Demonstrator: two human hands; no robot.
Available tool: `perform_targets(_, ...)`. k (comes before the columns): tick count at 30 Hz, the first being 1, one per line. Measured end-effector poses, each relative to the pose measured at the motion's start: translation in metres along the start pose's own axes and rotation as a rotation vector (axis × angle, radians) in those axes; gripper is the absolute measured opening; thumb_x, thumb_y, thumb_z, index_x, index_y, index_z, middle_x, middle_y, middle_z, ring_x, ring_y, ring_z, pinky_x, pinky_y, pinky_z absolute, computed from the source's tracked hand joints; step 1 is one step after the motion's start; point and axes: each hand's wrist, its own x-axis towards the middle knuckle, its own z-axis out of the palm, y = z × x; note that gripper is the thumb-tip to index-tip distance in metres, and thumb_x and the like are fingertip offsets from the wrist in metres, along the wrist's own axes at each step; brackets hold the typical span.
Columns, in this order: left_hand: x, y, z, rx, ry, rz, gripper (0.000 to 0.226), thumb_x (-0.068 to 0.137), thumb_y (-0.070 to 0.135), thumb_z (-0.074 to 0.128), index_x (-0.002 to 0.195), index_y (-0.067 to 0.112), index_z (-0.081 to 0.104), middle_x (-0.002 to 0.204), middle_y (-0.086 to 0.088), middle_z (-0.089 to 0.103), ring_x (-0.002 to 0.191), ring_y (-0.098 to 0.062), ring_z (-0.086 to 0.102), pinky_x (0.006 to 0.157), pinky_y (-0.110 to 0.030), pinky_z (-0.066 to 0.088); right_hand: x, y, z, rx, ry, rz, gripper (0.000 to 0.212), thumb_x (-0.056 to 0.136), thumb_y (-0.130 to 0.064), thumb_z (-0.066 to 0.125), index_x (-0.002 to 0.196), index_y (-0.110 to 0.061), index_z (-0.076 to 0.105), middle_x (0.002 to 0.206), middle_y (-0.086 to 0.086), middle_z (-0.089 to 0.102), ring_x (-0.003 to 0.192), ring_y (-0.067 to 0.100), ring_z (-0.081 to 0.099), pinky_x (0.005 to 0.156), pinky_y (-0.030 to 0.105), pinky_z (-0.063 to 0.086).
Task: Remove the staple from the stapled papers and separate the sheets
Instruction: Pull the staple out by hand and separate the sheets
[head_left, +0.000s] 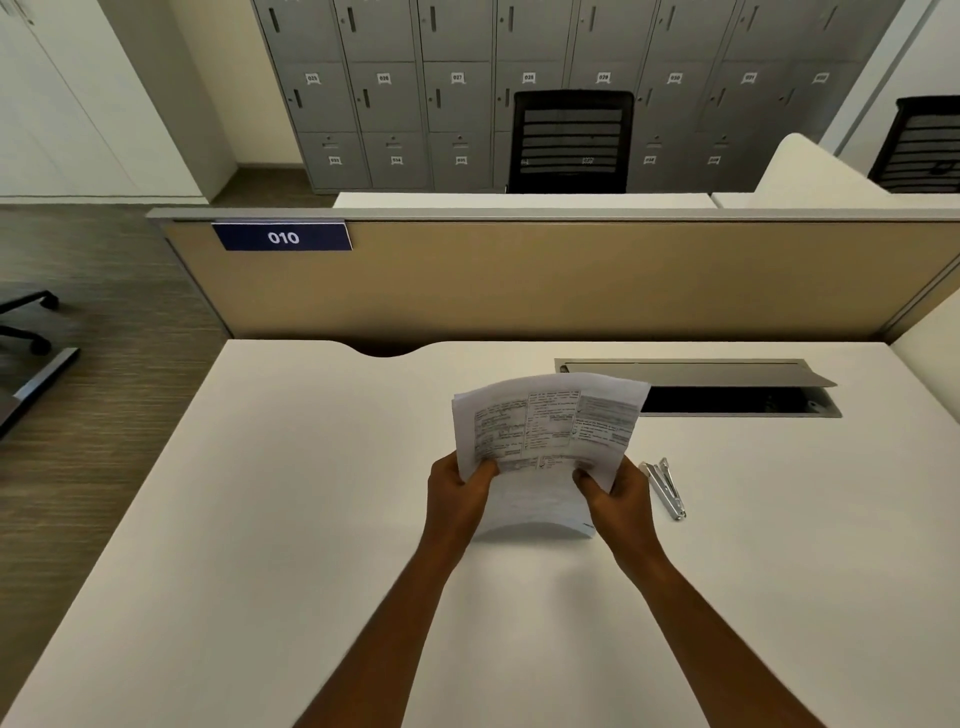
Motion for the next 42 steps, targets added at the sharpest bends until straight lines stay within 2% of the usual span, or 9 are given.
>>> perform_targets(10,0.016,0.011,-0.034,-0.069,0.069,0.130,0.039,0.084,0.008,0.075,0.118,0.023,0.065,0.108,-0.007,0.076,0.097,-0.025,0.074,0.092,-0.052,0.060,0.021,-0.051,-0.031,-0.450,-0.061,-0.437,0.027,0.091,-0.002,0.067,0.116,-0.013,0.067,0.099,-0.006,0.070,0.087,0.005,0.066,0.073,0.005,0.049)
perform_targets(13,0.019,0.025,-0.050,0.084,0.129,0.298,0.067,0.083,0.009,0.082,0.139,0.025,0.049,0.135,0.003,0.062,0.117,-0.018,0.065,0.095,-0.035,0.057,0.029,-0.069,-0.042,-0.671,-0.101,-0.569,0.018,0.088,-0.003,0.071,0.104,-0.011,0.068,0.093,0.003,0.072,0.080,0.019,0.066,0.070,0.012,0.049)
perform_targets(16,0.020,0.042,-0.058,0.394,0.078,0.572,0.076,0.080,0.017,0.085,0.144,0.022,0.046,0.146,0.012,0.052,0.134,-0.005,0.049,0.107,-0.020,0.042,0.029,-0.078,-0.042,-0.853,-0.140,-0.621,0.020,0.085,-0.007,0.073,0.104,-0.013,0.068,0.098,0.005,0.074,0.084,0.024,0.067,0.074,0.036,0.057)
perform_targets(21,0.012,0.050,-0.043,0.545,-0.245,0.685,0.045,0.084,0.011,0.079,0.125,0.025,0.066,0.129,0.015,0.066,0.125,-0.004,0.059,0.104,-0.021,0.048,0.021,-0.085,-0.025,-1.010,-0.232,-0.651,0.021,0.080,-0.016,0.078,0.098,-0.017,0.068,0.096,0.004,0.075,0.080,0.023,0.069,0.071,0.037,0.059)
perform_targets(24,0.013,0.034,-0.039,0.485,-0.255,0.565,0.018,0.094,0.014,0.070,0.108,0.024,0.076,0.098,0.021,0.074,0.094,-0.003,0.072,0.079,-0.024,0.060,0.019,-0.084,-0.020,-1.043,-0.268,-0.640,0.016,0.082,-0.018,0.075,0.096,-0.017,0.067,0.095,0.004,0.075,0.077,0.023,0.070,0.072,0.036,0.059)
perform_targets(28,0.011,0.022,-0.044,0.354,-0.182,0.417,0.022,0.096,0.014,0.069,0.099,0.034,0.076,0.087,0.019,0.076,0.085,-0.003,0.073,0.069,-0.015,0.056,0.026,-0.081,-0.037,-1.081,-0.219,-0.628,0.007,0.085,-0.023,0.071,0.090,-0.022,0.065,0.089,-0.002,0.074,0.076,0.023,0.069,0.076,0.037,0.053)
perform_targets(35,0.017,0.011,-0.059,0.122,-0.112,0.235,0.019,0.090,0.010,0.076,0.093,0.029,0.077,0.089,0.008,0.080,0.088,-0.013,0.076,0.071,-0.025,0.061,0.038,-0.059,-0.087,-0.514,-0.144,-0.264,0.019,0.080,-0.012,0.082,0.095,-0.010,0.070,0.091,0.004,0.073,0.083,0.020,0.069,0.070,0.012,0.053)
perform_targets(39,0.021,0.010,-0.056,0.050,-0.100,0.188,0.017,0.090,0.009,0.075,0.097,0.025,0.076,0.089,0.008,0.080,0.089,-0.013,0.077,0.070,-0.023,0.061,0.035,-0.042,-0.088,-0.068,-0.153,-0.068,0.036,0.080,0.001,0.079,0.114,-0.005,0.066,0.109,0.009,0.075,0.100,0.021,0.073,0.086,0.031,0.061)
perform_targets(42,0.024,0.003,-0.053,0.026,-0.096,0.163,0.016,0.090,0.010,0.075,0.098,0.024,0.076,0.090,0.007,0.080,0.088,-0.012,0.076,0.070,-0.023,0.061,0.029,-0.024,-0.077,0.011,-0.120,0.008,0.039,0.081,-0.001,0.079,0.119,-0.007,0.068,0.110,0.005,0.076,0.101,0.019,0.073,0.081,0.028,0.060)
